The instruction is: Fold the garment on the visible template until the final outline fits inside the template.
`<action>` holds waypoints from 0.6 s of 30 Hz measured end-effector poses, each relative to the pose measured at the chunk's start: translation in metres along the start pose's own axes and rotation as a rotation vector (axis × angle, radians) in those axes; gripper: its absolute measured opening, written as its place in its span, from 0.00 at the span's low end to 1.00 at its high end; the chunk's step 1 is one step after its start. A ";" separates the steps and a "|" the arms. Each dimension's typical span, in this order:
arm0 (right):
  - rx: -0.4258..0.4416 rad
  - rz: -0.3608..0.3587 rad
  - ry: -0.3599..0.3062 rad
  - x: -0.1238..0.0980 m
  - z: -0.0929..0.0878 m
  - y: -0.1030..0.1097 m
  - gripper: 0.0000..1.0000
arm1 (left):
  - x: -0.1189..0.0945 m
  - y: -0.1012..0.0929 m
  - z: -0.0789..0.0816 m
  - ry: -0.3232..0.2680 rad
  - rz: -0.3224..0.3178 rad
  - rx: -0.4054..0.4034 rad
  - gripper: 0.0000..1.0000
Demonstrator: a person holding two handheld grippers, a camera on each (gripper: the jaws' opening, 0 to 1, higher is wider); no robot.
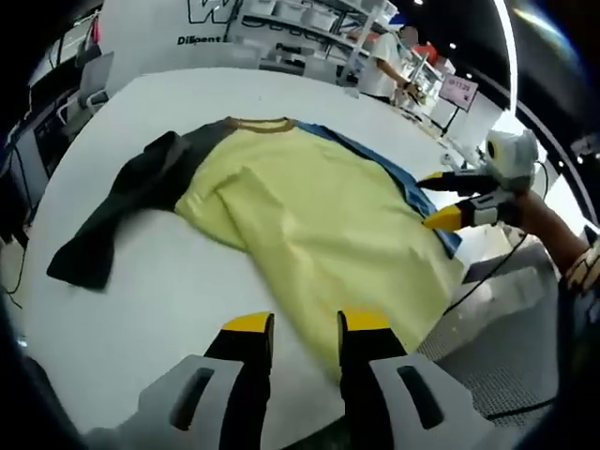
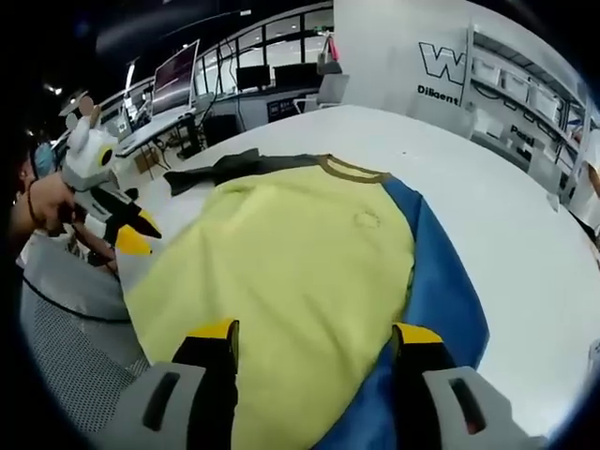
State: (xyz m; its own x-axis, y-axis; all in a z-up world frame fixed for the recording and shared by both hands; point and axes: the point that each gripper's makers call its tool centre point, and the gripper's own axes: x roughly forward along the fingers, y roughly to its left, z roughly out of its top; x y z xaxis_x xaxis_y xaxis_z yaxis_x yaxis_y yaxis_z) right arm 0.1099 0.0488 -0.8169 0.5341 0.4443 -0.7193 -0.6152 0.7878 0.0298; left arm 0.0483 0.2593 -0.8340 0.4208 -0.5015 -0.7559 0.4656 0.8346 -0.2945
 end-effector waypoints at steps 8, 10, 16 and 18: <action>0.003 0.006 -0.013 -0.003 0.001 0.001 0.66 | 0.001 -0.010 -0.014 0.049 -0.025 -0.047 0.22; -0.002 0.017 -0.009 -0.003 0.001 0.004 0.67 | -0.001 -0.013 -0.019 0.078 -0.022 -0.015 0.22; 0.007 0.022 -0.017 -0.005 0.002 0.006 0.67 | -0.002 -0.025 -0.028 0.120 -0.063 -0.061 0.20; 0.007 0.020 -0.021 -0.006 0.002 0.006 0.67 | -0.002 -0.026 -0.032 0.135 -0.063 -0.059 0.20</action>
State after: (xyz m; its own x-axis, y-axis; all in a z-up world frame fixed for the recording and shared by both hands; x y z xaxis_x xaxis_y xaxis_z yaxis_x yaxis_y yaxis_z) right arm 0.1042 0.0519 -0.8109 0.5337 0.4687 -0.7039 -0.6216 0.7818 0.0492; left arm 0.0103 0.2456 -0.8434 0.2817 -0.5216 -0.8053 0.4398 0.8161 -0.3748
